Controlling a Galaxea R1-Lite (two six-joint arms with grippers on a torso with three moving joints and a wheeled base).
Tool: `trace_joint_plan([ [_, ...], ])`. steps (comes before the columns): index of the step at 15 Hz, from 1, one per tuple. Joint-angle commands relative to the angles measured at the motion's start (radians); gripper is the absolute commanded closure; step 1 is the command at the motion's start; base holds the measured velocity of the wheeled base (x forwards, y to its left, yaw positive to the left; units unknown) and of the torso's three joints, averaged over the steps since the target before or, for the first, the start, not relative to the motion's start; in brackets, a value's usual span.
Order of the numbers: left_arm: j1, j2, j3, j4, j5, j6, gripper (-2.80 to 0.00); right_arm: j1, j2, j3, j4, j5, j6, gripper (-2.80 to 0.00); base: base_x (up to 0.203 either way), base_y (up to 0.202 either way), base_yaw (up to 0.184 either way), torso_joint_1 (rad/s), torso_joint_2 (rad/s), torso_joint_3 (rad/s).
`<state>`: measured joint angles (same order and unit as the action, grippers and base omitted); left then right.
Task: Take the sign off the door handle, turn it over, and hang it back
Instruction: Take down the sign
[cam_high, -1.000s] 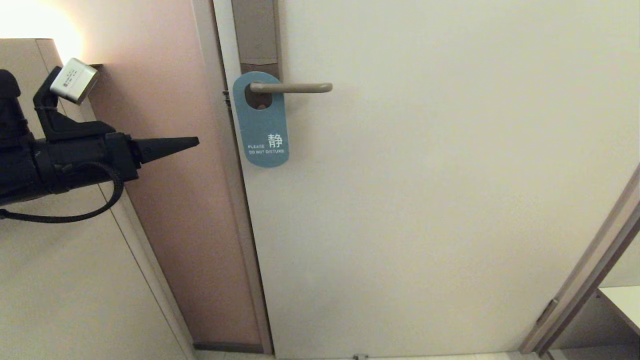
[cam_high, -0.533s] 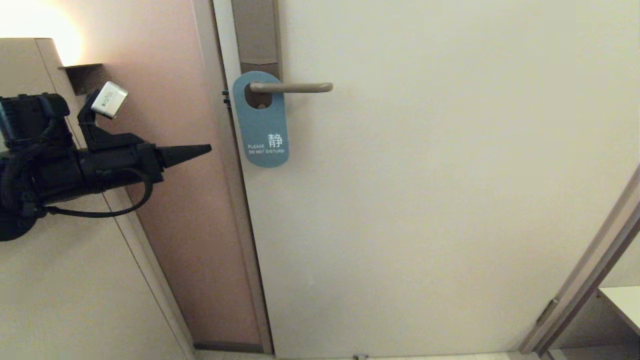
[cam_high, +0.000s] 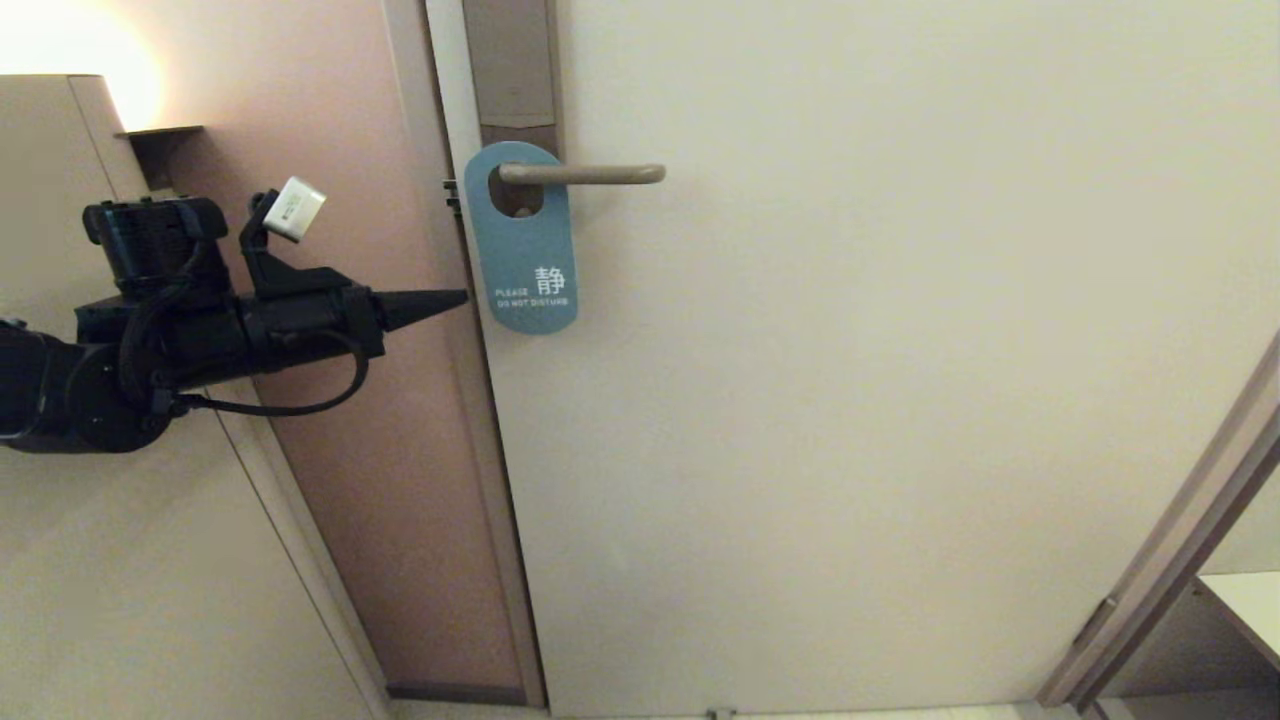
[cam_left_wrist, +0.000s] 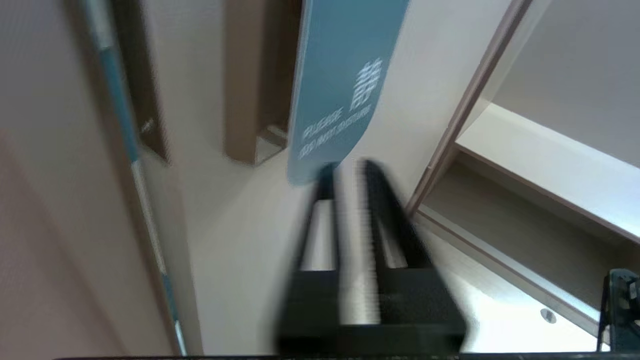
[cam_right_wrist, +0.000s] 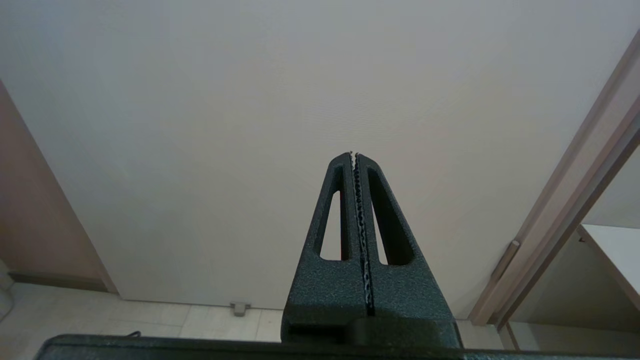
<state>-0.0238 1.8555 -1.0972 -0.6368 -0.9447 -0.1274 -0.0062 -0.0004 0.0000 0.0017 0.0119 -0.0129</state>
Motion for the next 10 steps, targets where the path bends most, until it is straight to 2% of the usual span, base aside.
trace_joint_plan([
  [1, -0.017, 0.004, -0.001, -0.031, -0.005, -0.004, -2.8, 0.0, 0.0, 0.0, 0.0, 0.0, -0.001, 0.0, 0.0, 0.0, 0.0, 0.0, 0.0, 0.0],
  [10, -0.013, 0.034, -0.013, -0.113, -0.005, -0.004, -2.8, 0.0, 0.0, 0.0, 0.0, 0.0, 0.0, 0.0, 0.0, 0.0, 0.0, 0.0, 0.0, 0.0],
])
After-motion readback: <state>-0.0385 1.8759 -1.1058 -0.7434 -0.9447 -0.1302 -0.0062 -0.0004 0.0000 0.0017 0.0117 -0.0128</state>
